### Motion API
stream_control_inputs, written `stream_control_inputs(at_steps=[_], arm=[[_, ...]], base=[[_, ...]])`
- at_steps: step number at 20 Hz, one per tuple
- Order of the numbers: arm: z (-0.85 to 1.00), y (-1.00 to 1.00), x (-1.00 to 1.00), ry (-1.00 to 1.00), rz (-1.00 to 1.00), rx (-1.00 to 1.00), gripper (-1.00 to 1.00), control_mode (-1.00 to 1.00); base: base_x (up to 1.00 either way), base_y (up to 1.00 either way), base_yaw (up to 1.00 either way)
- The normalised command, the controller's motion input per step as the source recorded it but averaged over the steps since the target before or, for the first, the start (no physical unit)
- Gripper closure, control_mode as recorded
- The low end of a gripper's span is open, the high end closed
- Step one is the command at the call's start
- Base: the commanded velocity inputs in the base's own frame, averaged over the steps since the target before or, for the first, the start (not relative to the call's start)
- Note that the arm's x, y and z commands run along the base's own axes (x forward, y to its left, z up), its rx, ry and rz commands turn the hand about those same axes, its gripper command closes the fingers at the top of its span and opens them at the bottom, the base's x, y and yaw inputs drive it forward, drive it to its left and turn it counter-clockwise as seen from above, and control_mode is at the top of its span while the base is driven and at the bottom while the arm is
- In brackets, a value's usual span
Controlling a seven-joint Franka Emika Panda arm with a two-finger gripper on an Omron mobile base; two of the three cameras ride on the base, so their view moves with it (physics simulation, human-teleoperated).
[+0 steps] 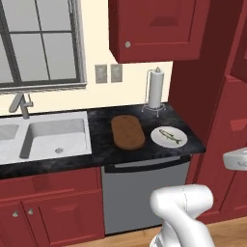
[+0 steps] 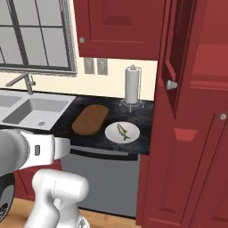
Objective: Pick the fish from the plate and place it on the cutting board. Then pick the condiment bottle from the cabinet and place it next to the cutting board.
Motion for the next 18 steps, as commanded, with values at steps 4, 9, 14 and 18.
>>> stream_control_inputs(at_steps=[4, 9, 14, 18], arm=[[0.0, 0.0, 0.0, 0.0, 0.0, 0.0, -1.0, 1.0], [0.0, 0.0, 0.0, 0.0, 0.0, 0.0, -1.0, 1.0], [0.0, 0.0, 0.0, 0.0, 0.0, 0.0, -1.0, 1.0], [0.0, 0.0, 0.0, 0.0, 0.0, 0.0, -1.0, 1.0]], base=[[0.0, 0.43, 0.0], [0.08, 0.31, 0.0], [0.32, 0.2, 0.0], [0.43, 0.22, 0.0]])
